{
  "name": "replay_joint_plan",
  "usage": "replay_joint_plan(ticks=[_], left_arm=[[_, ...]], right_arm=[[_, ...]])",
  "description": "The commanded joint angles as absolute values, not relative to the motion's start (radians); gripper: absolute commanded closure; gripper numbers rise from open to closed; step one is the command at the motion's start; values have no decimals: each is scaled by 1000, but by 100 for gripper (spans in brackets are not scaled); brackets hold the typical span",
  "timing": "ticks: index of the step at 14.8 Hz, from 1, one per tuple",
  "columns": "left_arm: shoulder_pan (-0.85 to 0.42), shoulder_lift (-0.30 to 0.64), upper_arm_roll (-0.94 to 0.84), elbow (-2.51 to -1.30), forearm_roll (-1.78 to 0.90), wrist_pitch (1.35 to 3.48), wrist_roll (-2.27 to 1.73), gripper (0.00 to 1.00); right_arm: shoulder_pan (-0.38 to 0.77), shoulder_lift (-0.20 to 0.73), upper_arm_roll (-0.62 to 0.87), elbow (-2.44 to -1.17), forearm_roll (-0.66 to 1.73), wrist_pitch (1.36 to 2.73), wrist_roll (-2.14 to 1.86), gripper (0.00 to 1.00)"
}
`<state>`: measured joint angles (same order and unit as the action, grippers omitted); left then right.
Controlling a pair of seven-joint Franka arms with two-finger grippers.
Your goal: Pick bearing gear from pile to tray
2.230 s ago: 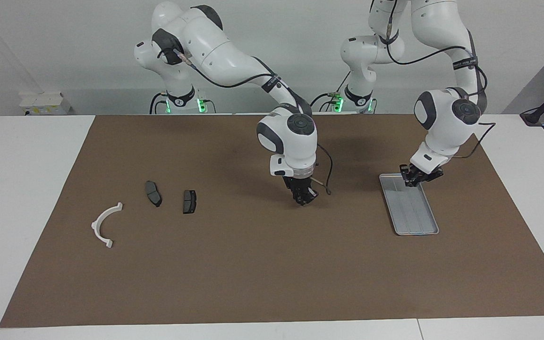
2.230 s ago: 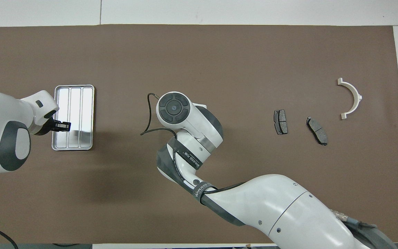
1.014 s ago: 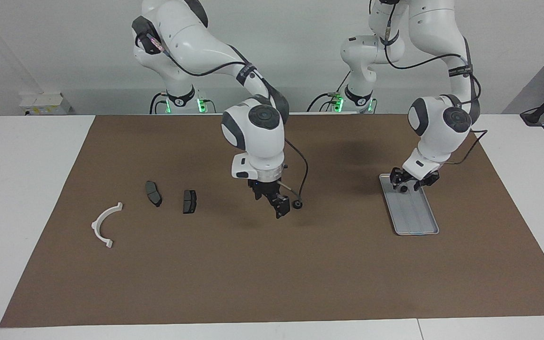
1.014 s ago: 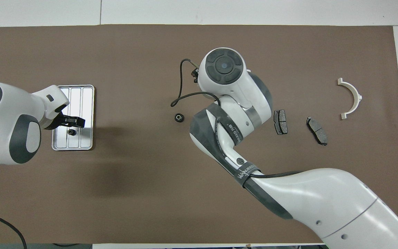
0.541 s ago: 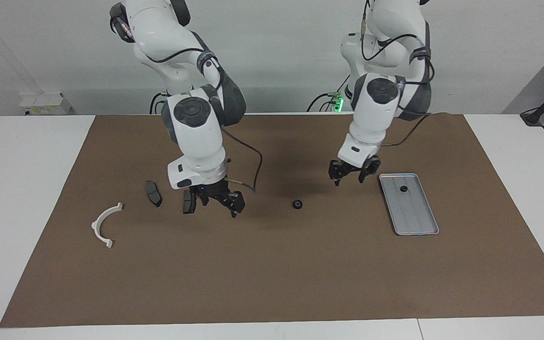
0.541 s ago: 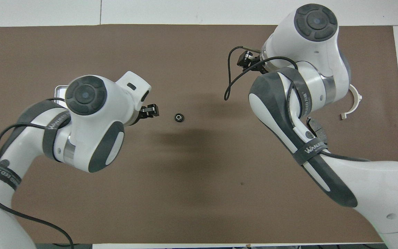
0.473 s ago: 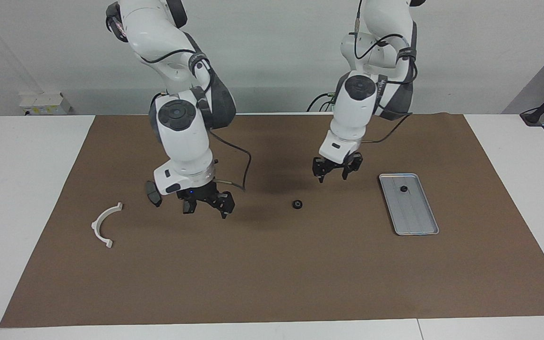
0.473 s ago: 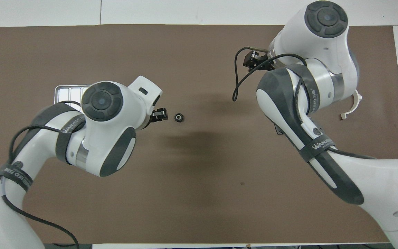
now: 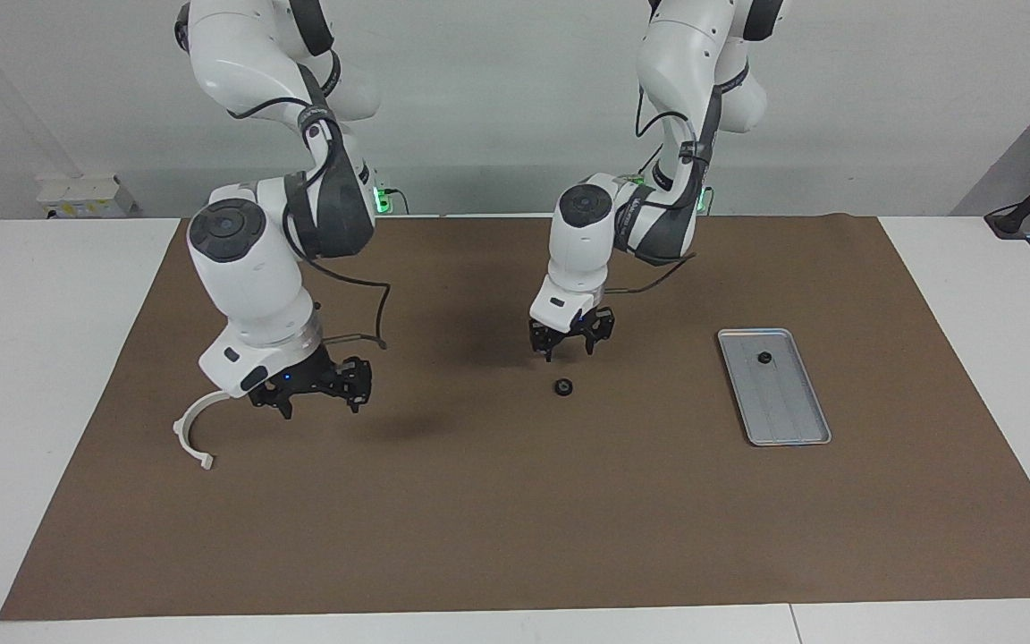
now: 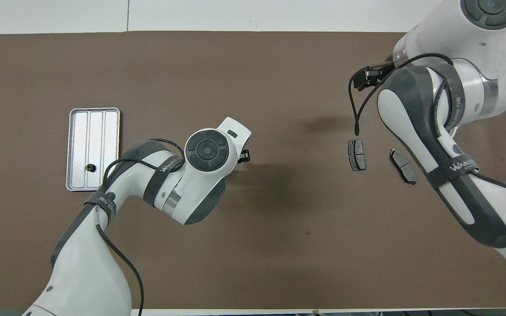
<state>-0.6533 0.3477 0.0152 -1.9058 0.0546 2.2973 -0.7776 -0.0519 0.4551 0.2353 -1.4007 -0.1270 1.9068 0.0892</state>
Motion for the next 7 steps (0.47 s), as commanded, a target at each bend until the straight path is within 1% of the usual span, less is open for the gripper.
replay_joint_plan(ticks=[1,4,7], left_arm=[[-669,399,35,-1841,75,2304,-801,19],[-658,413,38,-1841,87,2338,-798,20],[-653,434,38,-1841,104,2373,-798,21]], right_arm=[[-74,396,223,-1428,-114,1859,-20,0],[-19,312,144,-1465,-110,1815,-58,0],[37,180,65,-1551,-63,1781,-60,0]])
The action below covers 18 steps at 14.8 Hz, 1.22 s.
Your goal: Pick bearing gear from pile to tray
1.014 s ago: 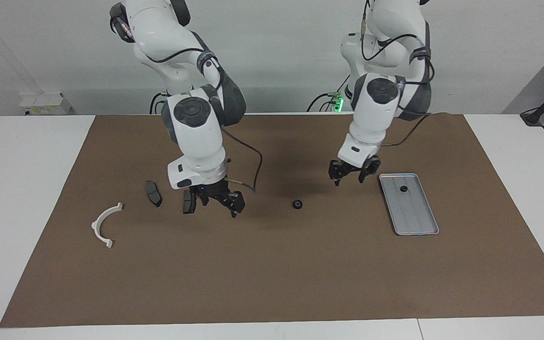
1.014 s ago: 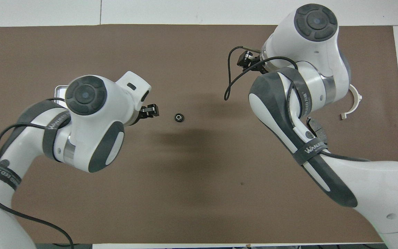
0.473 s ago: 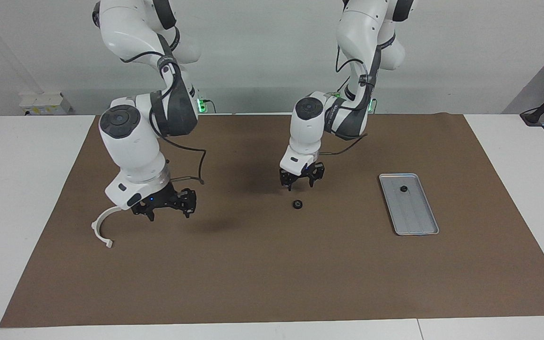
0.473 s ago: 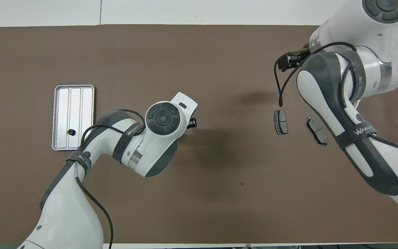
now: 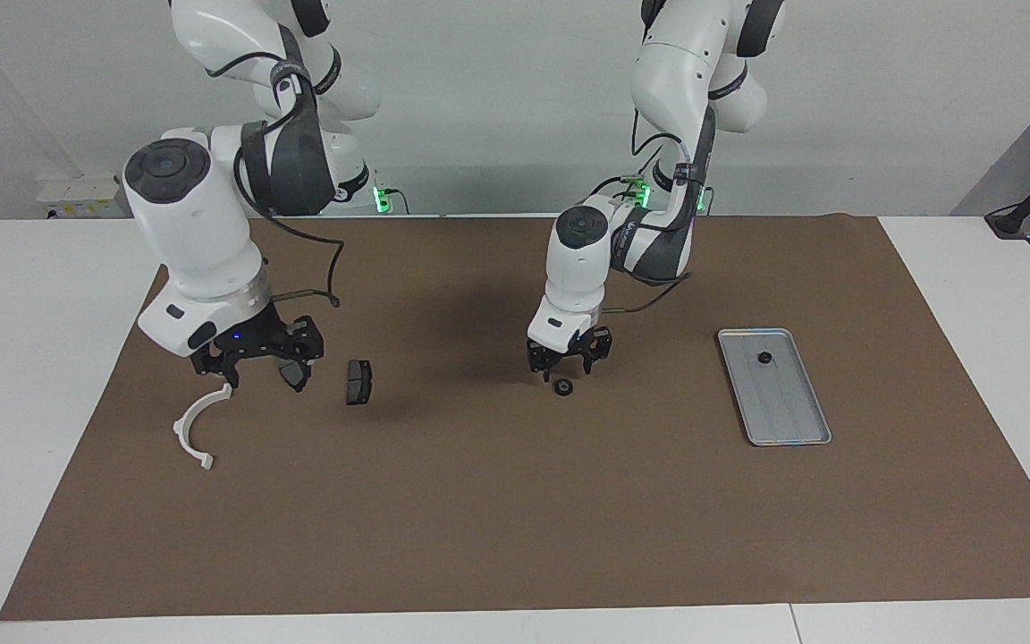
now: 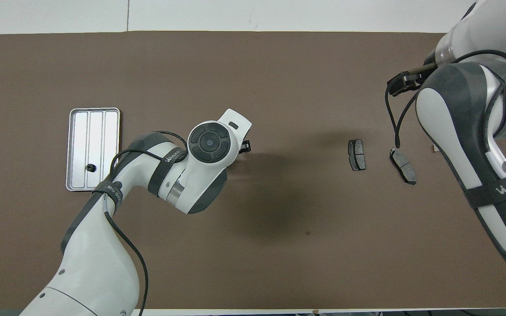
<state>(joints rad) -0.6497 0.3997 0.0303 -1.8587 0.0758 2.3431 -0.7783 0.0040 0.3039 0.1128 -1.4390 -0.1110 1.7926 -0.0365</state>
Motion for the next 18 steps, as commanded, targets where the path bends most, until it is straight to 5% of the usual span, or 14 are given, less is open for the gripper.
replay_joint_plan(ticks=[1,8,9,11,12,18], left_arm=[[-653,436,38,-1841,104,2375,-798,21],[-655,437,37,-1841,103,2387,-808,31],[-655,439,37,-1841,103,2387,-813,37],[-657,439,37,-1841,100,2387,-816,71],[-657,439,38,-1841,101,2387,-822,79],[-655,439,40,-1827,101,2372,-833,92]], right_arm=[[40,131,52,-1574,-46,1751,-60,0],[100,-43,5,-1611,-43,1569,21,0],[100,-44,5,-1621,-43,1568,23,0],[95,-38,5,-1641,-43,1591,23,0],[89,-38,5,-1644,-43,1598,21,0],[71,-35,6,-1643,-35,1592,37,0]])
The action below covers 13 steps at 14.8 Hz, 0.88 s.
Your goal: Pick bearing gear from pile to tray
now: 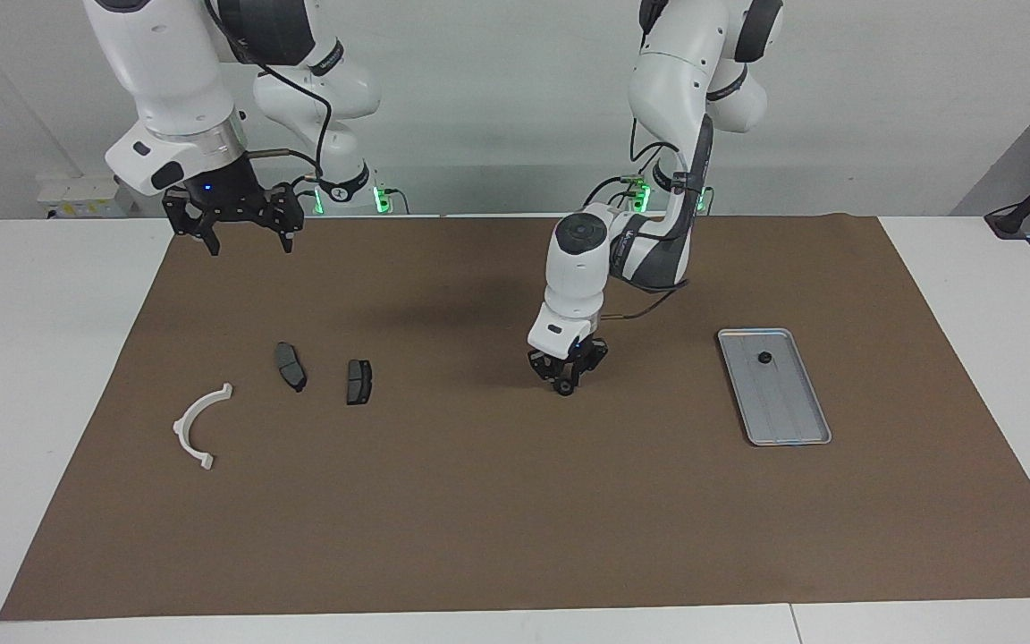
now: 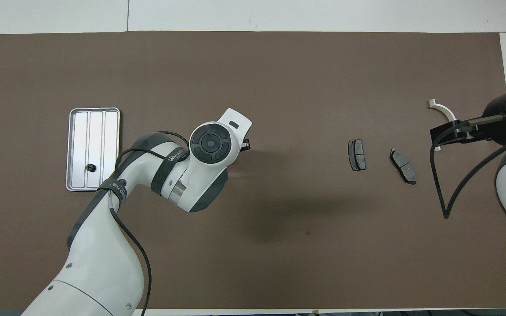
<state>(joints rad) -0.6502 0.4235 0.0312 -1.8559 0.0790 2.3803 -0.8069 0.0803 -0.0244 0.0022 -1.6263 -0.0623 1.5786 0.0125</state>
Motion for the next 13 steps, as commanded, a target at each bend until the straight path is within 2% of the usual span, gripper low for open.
replay_joint_plan(ticks=[1,4,6,9,13], left_arm=[[-650,445,40,-1780,103,2324,-830,93],[-602,442,44,-1633,107,2131,-787,93],[-549,356,41,-1621,94,2045,-662,93],[-407,256,38,-1623,60,1907,-406,94],[-160,222,44,-1644,5,1874,24,98]], right_arm=[[72,-32,6,-1638,-9,1597,75,0],[71,-31,6,-1637,15,1605,120,0],[69,-31,6,-1637,15,1605,120,0],[66,-31,8,-1637,15,1603,118,0],[52,-31,15,-1635,15,1605,114,0]])
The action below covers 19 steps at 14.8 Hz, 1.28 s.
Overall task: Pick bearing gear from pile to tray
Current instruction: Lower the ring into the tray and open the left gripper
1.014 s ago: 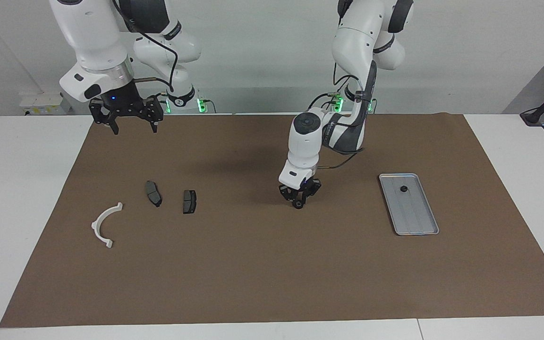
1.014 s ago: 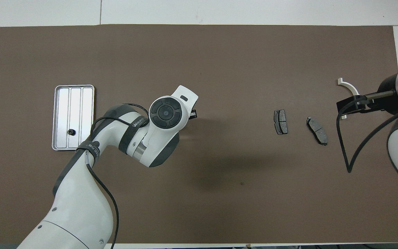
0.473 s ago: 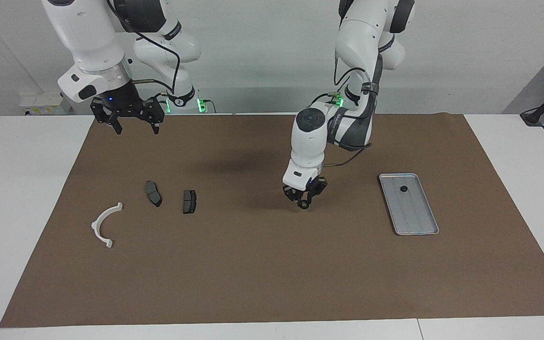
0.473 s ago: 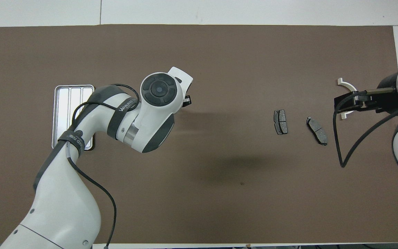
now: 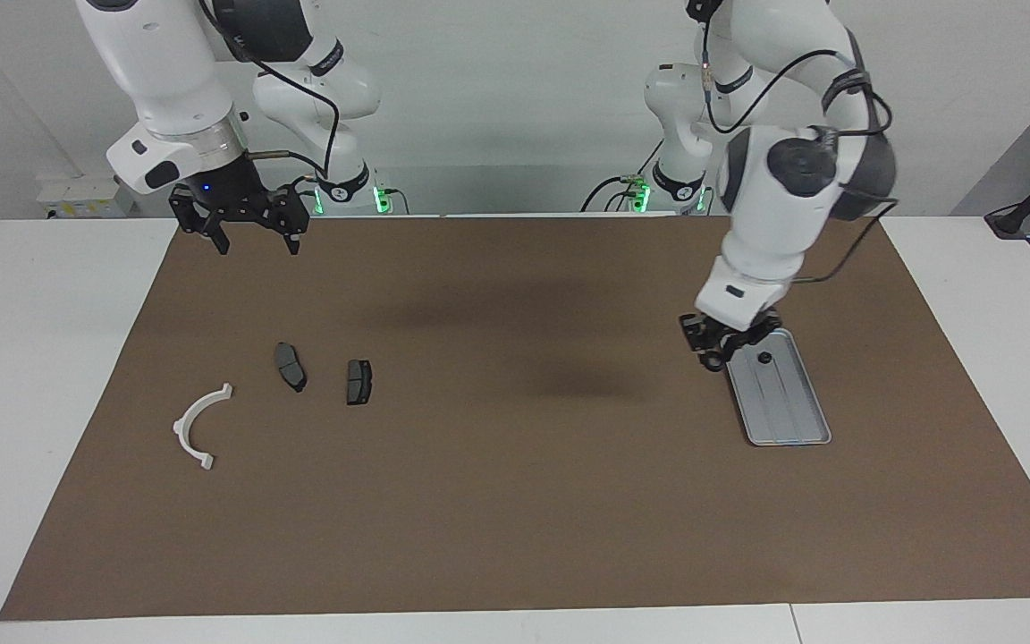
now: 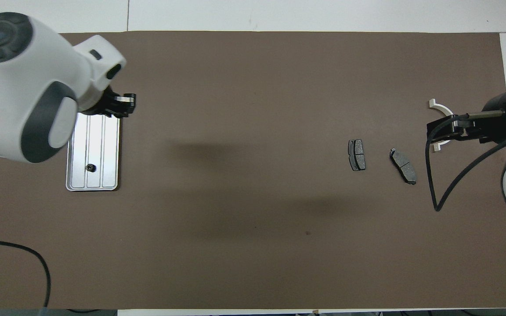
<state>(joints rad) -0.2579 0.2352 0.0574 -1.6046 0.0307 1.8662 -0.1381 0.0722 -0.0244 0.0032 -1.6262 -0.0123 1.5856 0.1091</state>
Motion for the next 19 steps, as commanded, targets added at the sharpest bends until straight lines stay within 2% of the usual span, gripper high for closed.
replay_joint_plan(ticks=[1,5,8,11,19], left_arm=[[-115,212,44,-1679,5,1914,96,98],[-34,213,44,-1850,5,2162,210,98],[-31,265,46,-1867,5,2244,212,98],[-29,288,46,-1933,5,2377,201,98],[-44,273,45,-2037,5,2416,158,98]], right_arm=[[51,-31,15,-1635,15,1605,114,0],[38,-29,15,-1635,14,1605,114,0],[46,-31,15,-1637,14,1605,114,0],[45,-31,15,-1637,14,1605,112,0],[44,-34,15,-1634,15,1605,114,0]])
